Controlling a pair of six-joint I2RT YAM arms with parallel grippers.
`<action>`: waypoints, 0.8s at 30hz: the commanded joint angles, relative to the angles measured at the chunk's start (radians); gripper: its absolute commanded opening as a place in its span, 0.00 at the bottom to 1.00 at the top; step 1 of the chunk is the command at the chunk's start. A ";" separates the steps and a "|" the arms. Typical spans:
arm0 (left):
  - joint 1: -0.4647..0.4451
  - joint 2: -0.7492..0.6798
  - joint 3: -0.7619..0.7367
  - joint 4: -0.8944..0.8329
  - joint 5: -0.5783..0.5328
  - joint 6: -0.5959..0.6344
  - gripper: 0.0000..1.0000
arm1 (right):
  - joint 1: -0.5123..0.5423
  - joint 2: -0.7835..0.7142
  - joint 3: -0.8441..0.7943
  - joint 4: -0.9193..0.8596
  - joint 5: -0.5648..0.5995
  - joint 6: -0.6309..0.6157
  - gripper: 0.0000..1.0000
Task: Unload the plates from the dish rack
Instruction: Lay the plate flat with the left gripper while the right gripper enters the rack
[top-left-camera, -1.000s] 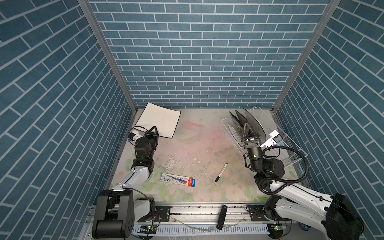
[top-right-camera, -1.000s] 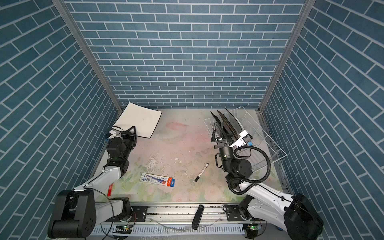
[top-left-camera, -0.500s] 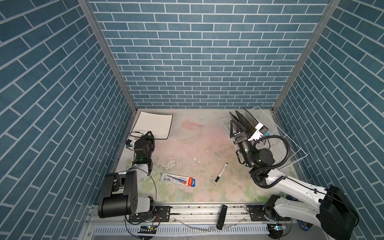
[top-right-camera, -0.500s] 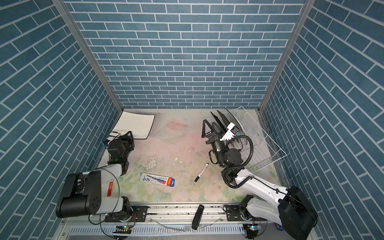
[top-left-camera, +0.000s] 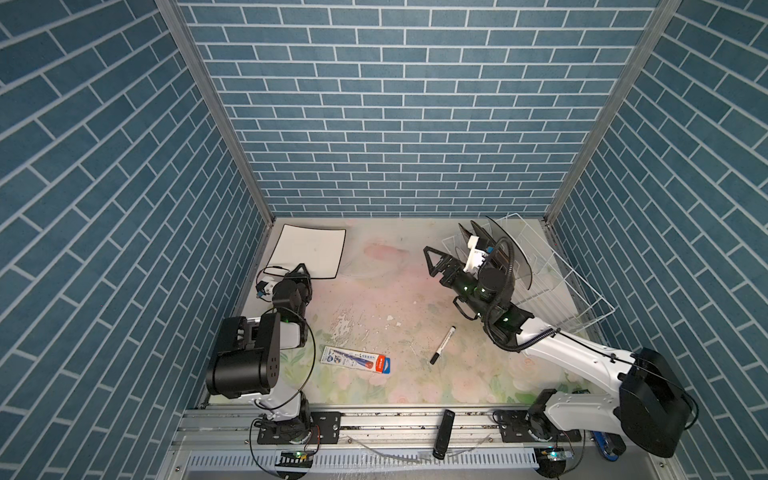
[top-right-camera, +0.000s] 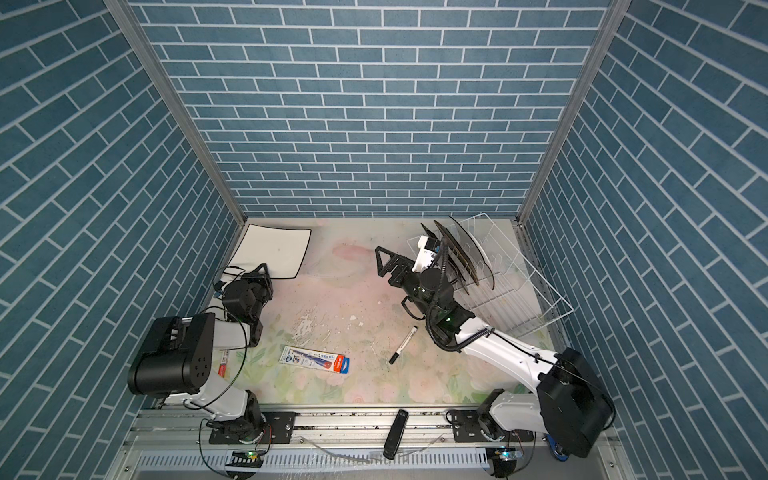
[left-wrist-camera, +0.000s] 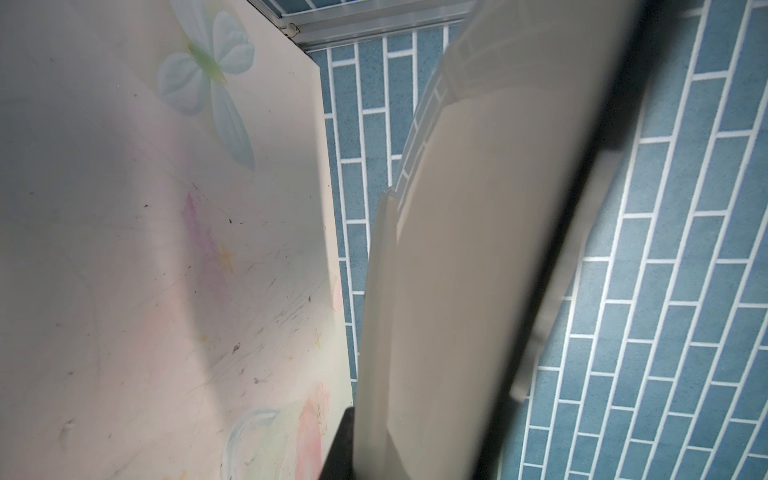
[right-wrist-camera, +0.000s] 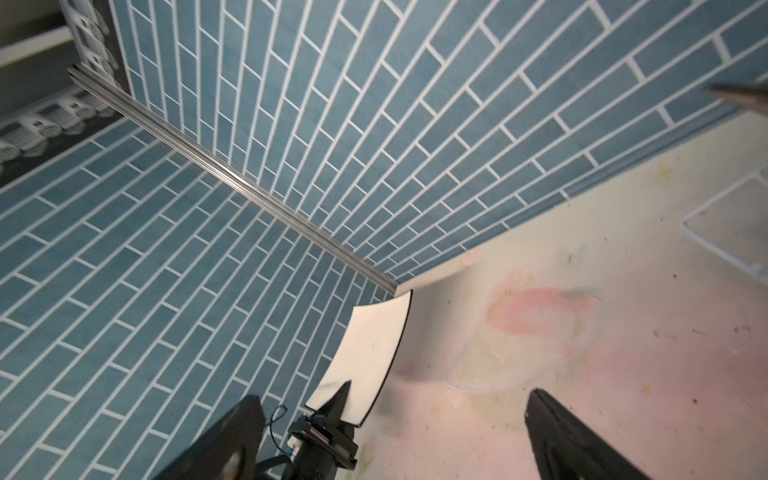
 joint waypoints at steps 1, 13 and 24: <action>0.016 -0.012 0.028 0.242 0.002 -0.009 0.00 | 0.006 0.054 0.057 -0.028 -0.072 0.070 0.99; 0.025 0.083 0.062 0.259 0.015 0.002 0.00 | 0.018 0.202 0.148 -0.044 -0.194 0.069 0.99; 0.033 0.158 0.112 0.259 0.028 0.009 0.00 | 0.020 0.268 0.228 -0.163 -0.194 0.050 0.99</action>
